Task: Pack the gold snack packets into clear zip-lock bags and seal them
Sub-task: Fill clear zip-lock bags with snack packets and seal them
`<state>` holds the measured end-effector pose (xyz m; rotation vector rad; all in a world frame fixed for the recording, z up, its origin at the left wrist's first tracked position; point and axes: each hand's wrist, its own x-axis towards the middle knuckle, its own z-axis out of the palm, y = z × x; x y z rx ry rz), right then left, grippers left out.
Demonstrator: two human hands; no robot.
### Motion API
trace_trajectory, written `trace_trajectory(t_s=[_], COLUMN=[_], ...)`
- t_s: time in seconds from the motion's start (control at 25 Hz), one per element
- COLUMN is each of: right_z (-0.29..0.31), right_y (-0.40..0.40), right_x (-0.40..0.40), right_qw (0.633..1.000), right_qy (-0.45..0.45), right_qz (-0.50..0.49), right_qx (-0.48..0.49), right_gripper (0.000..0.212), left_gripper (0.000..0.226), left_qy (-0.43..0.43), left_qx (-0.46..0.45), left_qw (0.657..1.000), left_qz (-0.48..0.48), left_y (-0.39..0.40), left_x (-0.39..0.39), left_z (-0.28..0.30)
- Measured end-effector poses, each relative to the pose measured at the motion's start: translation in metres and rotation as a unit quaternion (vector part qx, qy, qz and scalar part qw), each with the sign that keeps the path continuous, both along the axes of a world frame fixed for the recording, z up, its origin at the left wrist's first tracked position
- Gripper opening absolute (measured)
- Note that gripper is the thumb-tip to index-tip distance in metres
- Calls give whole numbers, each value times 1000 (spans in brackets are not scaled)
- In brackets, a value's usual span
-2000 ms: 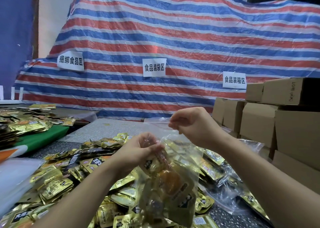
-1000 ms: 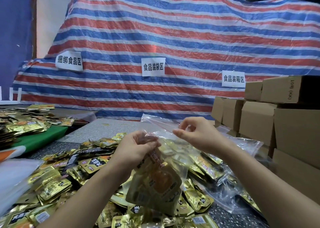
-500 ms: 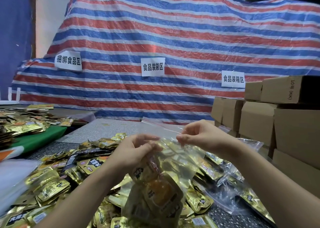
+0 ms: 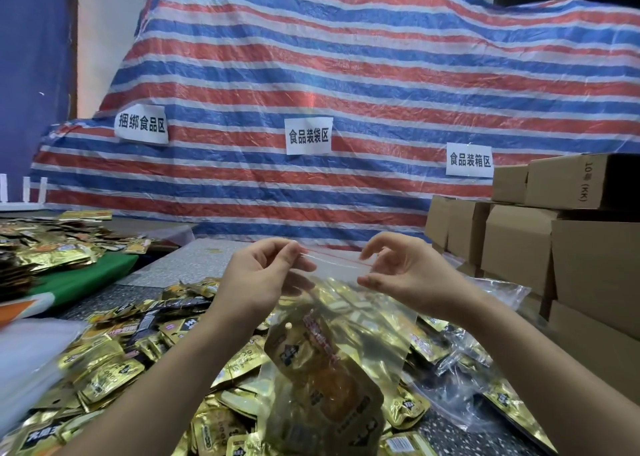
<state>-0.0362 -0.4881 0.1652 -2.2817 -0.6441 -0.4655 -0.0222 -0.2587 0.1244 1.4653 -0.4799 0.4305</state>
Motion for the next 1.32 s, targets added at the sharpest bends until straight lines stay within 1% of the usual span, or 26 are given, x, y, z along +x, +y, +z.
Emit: trace_trajectory(t_s=[0.08, 0.12, 0.16, 0.2, 0.24, 0.32, 0.4, 0.56, 0.68, 0.8, 1.04, 1.2, 1.32], right_z=[5, 9, 13, 18, 23, 33, 38, 35, 30, 29, 30, 30, 31], right_y=[4, 8, 15, 22, 29, 42, 48, 49, 47, 45, 47, 49, 51], right_x=[-4, -6, -7, -7, -7, -5, -4, -5, -3, -4, -6, -6, -7], right_qw=[997, 994, 990, 989, 989, 992, 994, 995, 995, 996, 996, 996, 996], right_qy=[-29, -49, -72, -90, -99, -88, -70, -65, -70, -59, -58, -54, -50], right_qz=[-29, -36, -37, -33, -29, -26, -25, -37, -43, -38, -39, -49, -55], right_qx=[-68, -96, -111, -113, -108, -92, -74, -65, -59, -52, -48, -47, -50], right_gripper=[60, 72, 75, 68, 57, 36, 28, 24, 19, 16, 18, 15, 13], left_gripper=[20, 20, 20, 20, 19, 16, 16, 14, 15, 15, 13, 14, 17], left_qy=[-22, -29, -36, -44, -55, -78, -94, -79, -51, -27, -48, -45, -53], left_qx=[-2, -3, 0, 5, 13, 32, 36, 20, 17, 34, 53, 57, 73], left_qw=[1000, 1000, 999, 999, 998, 996, 994, 995, 998, 999, 997, 996, 993], left_qz=[4, 0, -4, -7, -6, 16, 44, 57, 42, 19, 42, 53, 81], left_y=[-6, -9, -12, -15, -18, -23, -26, -27, -25, -21, -24, -27, -30], left_x=[-3, -5, -6, -8, -9, -11, -11, -10, -9, -7, -6, -5, -3], left_z=[2, 3, 5, 8, 10, 14, 16, 19, 19, 21, 23, 23, 23])
